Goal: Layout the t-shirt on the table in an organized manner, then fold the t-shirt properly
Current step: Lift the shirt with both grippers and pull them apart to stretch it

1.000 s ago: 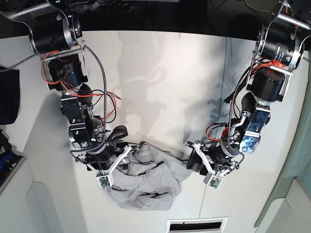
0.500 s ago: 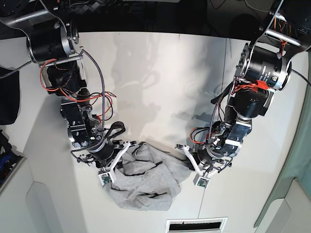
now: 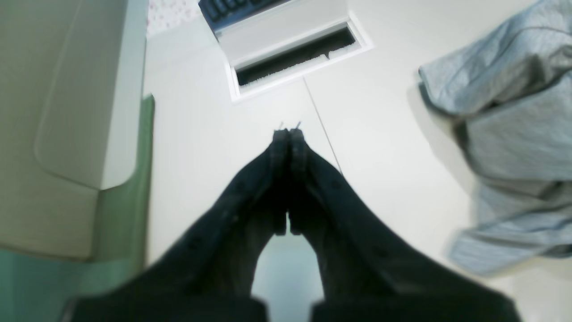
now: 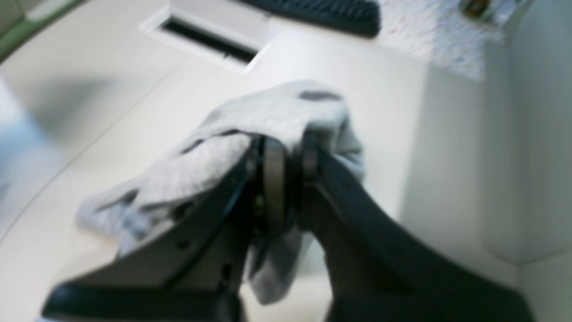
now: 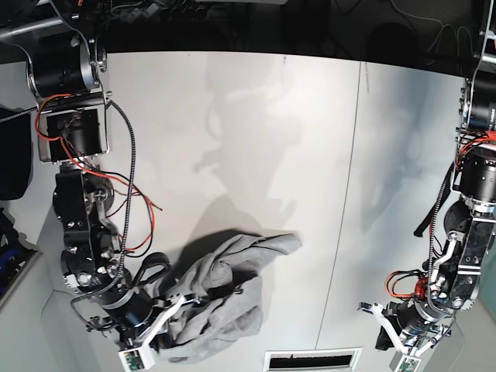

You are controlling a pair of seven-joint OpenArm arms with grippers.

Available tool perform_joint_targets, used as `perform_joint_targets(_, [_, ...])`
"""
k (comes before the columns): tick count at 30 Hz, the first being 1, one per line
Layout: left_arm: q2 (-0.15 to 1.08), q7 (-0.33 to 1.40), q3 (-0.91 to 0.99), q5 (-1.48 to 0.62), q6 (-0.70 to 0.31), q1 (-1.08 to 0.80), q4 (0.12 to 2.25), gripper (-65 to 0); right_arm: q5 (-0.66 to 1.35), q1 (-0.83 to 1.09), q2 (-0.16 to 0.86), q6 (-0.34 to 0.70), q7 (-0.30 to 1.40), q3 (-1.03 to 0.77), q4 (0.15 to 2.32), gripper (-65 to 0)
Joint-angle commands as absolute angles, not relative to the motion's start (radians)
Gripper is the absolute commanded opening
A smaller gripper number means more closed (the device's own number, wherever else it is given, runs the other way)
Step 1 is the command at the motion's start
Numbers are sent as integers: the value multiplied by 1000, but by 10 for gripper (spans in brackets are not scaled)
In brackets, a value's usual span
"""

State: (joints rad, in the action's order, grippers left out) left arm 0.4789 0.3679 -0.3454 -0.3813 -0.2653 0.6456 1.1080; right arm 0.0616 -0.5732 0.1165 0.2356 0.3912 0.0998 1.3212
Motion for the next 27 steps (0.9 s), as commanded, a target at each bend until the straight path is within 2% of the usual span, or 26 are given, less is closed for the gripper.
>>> perform_joint_targets(1, [488, 381, -341, -406, -298, 678, 1146, -650, 72, -606, 117, 233, 371, 80, 1376, -650])
perform_joint_targets(4, [493, 473, -341, -488, -384, 674, 1178, -650, 90, -606, 116, 233, 454, 31, 1475, -650])
perform_joint_targets(7, [488, 490, -341, -575, -417, 657, 1179, -650, 155, -607, 116, 233, 496, -17, 1550, -650])
perform_joint_targets(11, [462, 491, -341, -595, -460, 614, 1179, -650, 219, -620, 109, 253, 498, -27, 1531, -650])
perform_joint_targets(17, [420, 480, -341, -595, -461, 529, 1179, -526, 277, -634, 39, 455, 490, 126, 1302, -650])
perform_joint_targets(18, [412, 473, -341, -595, -462, 517, 1179, -518, 277, -634, 28, 471, 488, 169, 1256, -626])
perform_joint_targets(21, [384, 467, -341, -592, -462, 500, 1179, -513, 257, -634, 19, 479, 452, 280, 1148, -380])
perform_joint_targets(23, [370, 460, -341, -585, -461, 499, 1179, -513, 220, -634, 19, 435, 445, 308, 1119, -261])
perform_joint_targets(25, [366, 448, -341, -583, -461, 499, 1179, -508, 178, -633, 19, 377, 445, 301, 1124, -243])
perform_joint_targets(27, [366, 453, -341, -583, -462, 497, 1179, -462, 140, -629, 19, 334, 446, 265, 1154, -243])
